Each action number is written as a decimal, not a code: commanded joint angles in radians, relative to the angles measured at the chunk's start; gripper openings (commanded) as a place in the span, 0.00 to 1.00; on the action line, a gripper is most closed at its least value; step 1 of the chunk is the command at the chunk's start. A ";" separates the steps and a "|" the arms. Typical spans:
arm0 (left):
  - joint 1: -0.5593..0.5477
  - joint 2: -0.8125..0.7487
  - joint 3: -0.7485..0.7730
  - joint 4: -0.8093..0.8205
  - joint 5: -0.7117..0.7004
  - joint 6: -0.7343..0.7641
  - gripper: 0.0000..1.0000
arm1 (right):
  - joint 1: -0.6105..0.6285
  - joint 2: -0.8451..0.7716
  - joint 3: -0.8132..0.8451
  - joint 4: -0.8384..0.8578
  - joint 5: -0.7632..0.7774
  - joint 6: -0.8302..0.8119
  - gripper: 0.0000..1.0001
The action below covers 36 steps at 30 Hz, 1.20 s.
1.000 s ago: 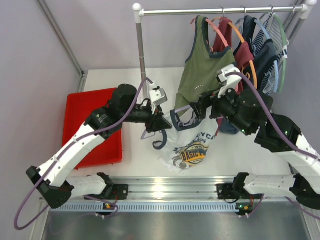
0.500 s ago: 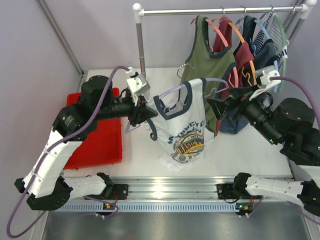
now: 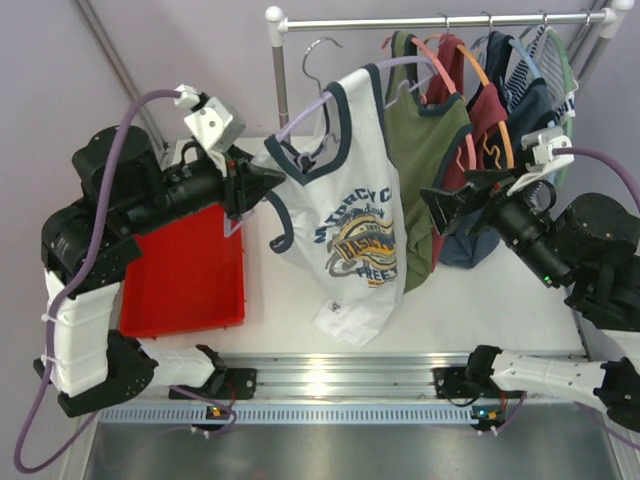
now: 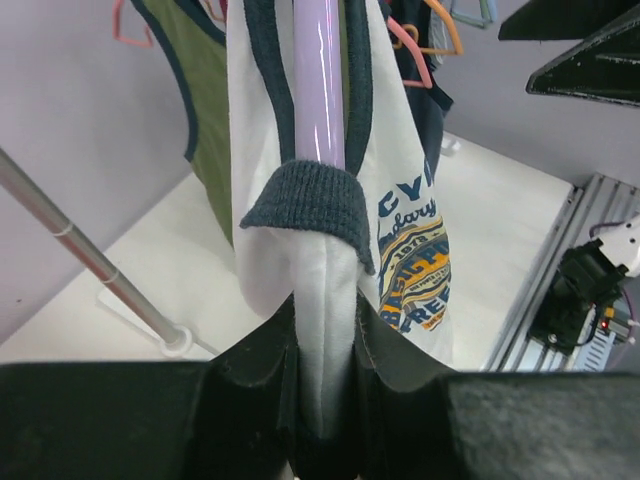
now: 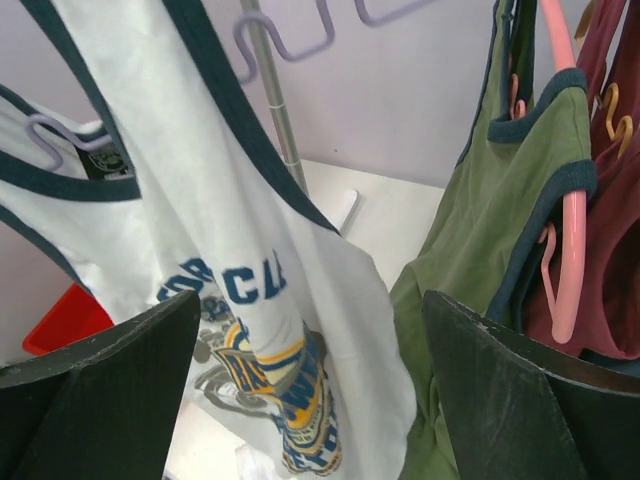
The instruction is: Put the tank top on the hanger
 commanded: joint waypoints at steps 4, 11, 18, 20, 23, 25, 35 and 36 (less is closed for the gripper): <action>0.000 -0.054 0.089 0.161 -0.123 -0.010 0.00 | 0.007 0.008 0.057 0.028 0.034 -0.012 0.92; 0.000 -0.042 0.070 0.104 -0.202 0.001 0.00 | 0.007 -0.001 0.026 0.023 0.045 -0.007 0.92; 0.000 -0.021 -0.084 0.054 -0.266 -0.047 0.00 | 0.006 -0.069 -0.144 0.025 0.047 0.073 0.93; 0.002 -0.021 -0.140 0.060 -0.271 -0.061 0.00 | 0.007 -0.104 -0.215 0.022 0.045 0.109 0.93; 0.002 -0.005 -0.170 0.063 -0.278 -0.064 0.00 | 0.007 -0.144 -0.296 0.014 0.036 0.155 0.93; 0.002 0.024 -0.167 0.061 -0.295 -0.064 0.00 | 0.007 -0.162 -0.337 0.003 0.030 0.175 0.93; 0.002 0.237 -0.015 0.087 -0.487 -0.134 0.00 | 0.007 -0.172 -0.424 -0.028 -0.009 0.248 0.93; 0.002 0.249 -0.001 0.096 -0.490 -0.133 0.00 | 0.007 -0.172 -0.427 -0.029 -0.012 0.252 0.93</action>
